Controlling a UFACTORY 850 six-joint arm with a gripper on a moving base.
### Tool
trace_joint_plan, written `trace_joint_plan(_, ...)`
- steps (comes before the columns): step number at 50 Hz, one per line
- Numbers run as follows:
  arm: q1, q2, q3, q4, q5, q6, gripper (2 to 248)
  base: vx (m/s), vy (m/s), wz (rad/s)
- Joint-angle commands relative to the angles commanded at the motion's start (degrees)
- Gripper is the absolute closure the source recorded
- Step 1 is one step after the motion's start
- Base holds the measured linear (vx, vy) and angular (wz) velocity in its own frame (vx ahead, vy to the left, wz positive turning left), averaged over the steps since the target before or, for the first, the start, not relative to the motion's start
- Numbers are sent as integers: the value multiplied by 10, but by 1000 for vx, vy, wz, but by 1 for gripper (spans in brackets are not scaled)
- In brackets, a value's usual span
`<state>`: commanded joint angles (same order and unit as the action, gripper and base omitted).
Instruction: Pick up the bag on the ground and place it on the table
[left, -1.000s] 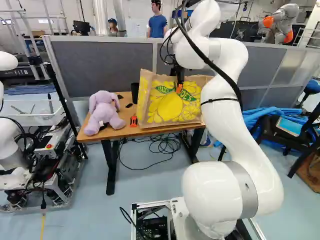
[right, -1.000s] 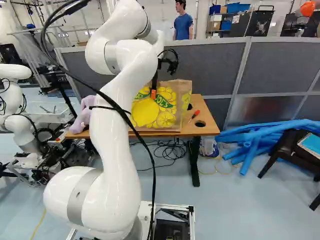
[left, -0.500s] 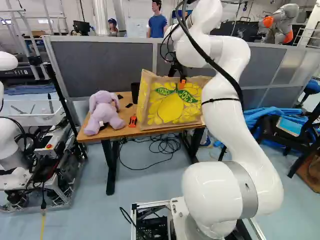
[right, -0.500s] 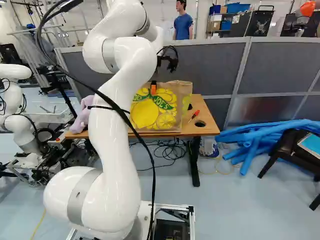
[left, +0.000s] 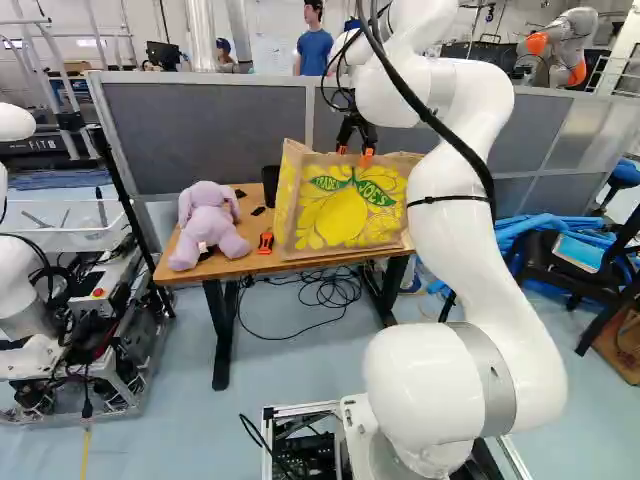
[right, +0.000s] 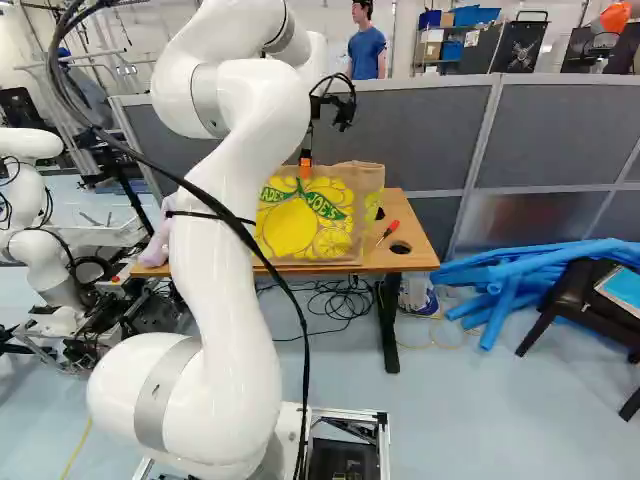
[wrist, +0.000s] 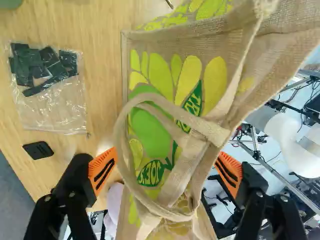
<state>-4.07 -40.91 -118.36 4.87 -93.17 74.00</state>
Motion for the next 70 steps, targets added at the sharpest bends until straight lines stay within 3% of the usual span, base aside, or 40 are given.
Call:
trace_joint_plan(47, 0, 59, -18, 0, 0, 0, 3, 0, 0, 0)
trace_joint_plan(70, 0, 61, -19, 0, 0, 0, 3, 0, 0, 0)
